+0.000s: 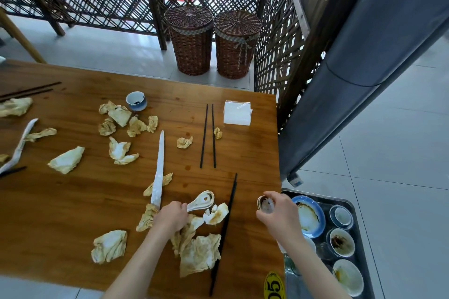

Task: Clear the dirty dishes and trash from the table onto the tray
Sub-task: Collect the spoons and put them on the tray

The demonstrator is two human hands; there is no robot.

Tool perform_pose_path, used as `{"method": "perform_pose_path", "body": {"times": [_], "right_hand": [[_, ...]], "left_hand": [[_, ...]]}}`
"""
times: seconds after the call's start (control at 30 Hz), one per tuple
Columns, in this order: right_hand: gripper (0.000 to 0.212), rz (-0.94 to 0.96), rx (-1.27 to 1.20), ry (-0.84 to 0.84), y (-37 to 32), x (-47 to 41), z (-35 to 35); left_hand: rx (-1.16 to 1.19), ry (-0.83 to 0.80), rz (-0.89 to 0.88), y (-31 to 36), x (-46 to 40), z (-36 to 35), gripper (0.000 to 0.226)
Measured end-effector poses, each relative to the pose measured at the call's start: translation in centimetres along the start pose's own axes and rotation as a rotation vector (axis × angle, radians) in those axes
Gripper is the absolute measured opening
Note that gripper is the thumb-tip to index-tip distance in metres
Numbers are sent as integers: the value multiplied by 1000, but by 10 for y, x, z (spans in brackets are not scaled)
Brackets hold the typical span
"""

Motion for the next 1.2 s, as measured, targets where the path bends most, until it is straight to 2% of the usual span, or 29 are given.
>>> {"method": "perform_pose_path", "body": {"times": [0.47, 0.53, 0.67, 0.77, 1.2], "right_hand": [[48, -48, -106, -28, -15, -17, 4], [47, -67, -138, -21, -19, -21, 6], [43, -115, -187, -49, -26, -30, 9], [40, -191, -262, -97, -28, -36, 11], [34, -396, -488, -292, -18, -19, 23]], "left_hand": [[332, -149, -94, -5, 19, 4, 27], [415, -161, -133, 0, 23, 3, 20], [669, -185, -105, 11, 33, -4, 24], [773, -223, -96, 18, 39, -9, 23], [813, -182, -117, 25, 62, -12, 26]]}}
Point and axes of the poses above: each hand's wrist, its own x-axis away from the middle knuckle, its own z-axis out of the back of the hand, y = z × x, the point moved 1 cm from there along -x, towards the middle knuckle, and after that the axes turned 1 degree about -x, right-handed, at the moved point
